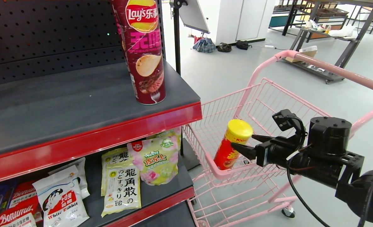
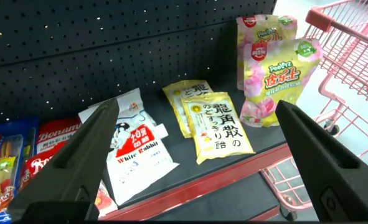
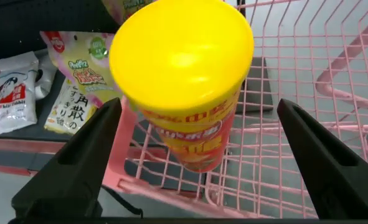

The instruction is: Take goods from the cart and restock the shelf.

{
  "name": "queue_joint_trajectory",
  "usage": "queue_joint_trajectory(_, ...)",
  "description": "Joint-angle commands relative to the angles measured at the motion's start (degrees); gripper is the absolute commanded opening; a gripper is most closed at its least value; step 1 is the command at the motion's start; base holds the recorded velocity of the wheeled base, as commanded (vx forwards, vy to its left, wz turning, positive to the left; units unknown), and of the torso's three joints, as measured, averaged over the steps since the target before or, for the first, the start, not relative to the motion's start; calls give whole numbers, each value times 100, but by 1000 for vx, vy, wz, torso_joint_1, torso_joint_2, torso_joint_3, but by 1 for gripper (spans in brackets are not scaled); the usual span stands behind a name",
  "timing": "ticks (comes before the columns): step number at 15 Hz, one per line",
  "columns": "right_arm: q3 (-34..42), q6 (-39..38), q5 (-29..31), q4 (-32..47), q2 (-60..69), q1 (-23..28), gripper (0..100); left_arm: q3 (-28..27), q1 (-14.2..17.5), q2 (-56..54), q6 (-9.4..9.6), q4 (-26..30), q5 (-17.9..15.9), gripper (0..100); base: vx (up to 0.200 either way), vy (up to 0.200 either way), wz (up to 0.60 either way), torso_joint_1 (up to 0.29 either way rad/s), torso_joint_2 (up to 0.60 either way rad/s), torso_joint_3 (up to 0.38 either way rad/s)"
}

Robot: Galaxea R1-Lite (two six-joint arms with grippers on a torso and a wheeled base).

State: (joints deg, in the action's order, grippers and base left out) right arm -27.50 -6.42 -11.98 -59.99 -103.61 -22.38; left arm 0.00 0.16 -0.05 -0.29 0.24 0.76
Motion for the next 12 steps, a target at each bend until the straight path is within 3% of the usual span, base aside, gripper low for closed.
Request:
queue_joint_trajectory(1, -89, -52, 12, -391, -643, -21, 100, 0, 2, 5, -6, 2, 4, 100, 0, 0, 0, 0, 0, 0)
queue_joint_trajectory(9, -739, -245, 29, -399, -1135, -188, 100, 0, 2, 5, 3, 2, 4, 100, 0, 0, 0, 0, 0, 0)
queue_joint_trajectory(10, -774, -280, 38, -426, -1206, -232, 0, 0, 2, 5, 3, 2, 4, 100, 0, 0, 0, 0, 0, 0)
queue_joint_trajectory(12, -757, -342, 38, -443, -1250, -240, 0, 0, 2, 5, 3, 2, 4, 100, 0, 0, 0, 0, 0, 0)
